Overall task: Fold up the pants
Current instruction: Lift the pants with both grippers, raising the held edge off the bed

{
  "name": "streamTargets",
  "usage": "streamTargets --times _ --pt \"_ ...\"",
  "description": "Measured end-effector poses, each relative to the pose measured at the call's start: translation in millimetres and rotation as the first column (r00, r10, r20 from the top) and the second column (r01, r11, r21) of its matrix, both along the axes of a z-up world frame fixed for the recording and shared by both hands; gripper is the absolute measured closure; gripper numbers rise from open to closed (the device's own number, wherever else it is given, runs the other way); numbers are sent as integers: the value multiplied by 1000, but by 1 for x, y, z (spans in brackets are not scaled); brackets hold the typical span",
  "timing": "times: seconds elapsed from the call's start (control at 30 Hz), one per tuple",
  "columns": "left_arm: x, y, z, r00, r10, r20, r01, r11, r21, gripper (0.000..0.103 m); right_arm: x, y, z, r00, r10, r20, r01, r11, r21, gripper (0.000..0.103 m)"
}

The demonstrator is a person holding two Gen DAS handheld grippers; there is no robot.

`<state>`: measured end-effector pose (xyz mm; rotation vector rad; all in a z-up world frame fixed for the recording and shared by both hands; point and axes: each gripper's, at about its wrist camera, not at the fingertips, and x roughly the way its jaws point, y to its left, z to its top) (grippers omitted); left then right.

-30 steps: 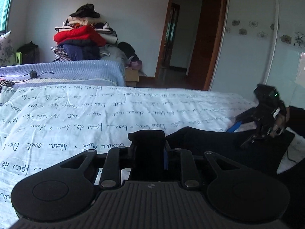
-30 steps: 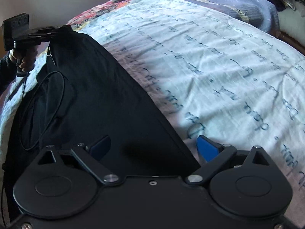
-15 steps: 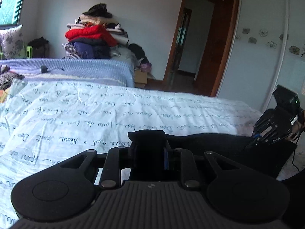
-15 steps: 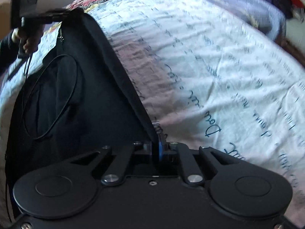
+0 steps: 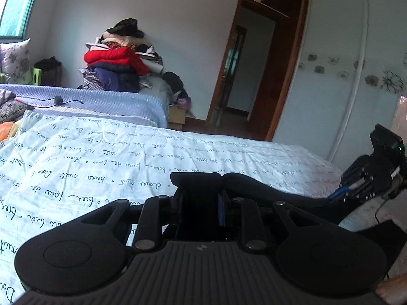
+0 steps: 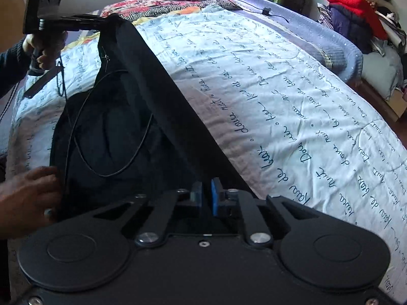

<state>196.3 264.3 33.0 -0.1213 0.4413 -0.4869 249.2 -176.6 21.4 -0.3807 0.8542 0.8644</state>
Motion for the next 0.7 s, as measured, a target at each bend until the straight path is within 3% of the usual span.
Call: streamTargets --times 0.33,0.7 --pt "-4 7 9 1000 -1 -5 1 1000 -17 77 -18 6 10 1000 13 21 -13 1000 -12 95" --pt "-65 10 24 999 -24 46 25 999 -24 77 -63 -3 36 999 -21 31 18 998 68 95"
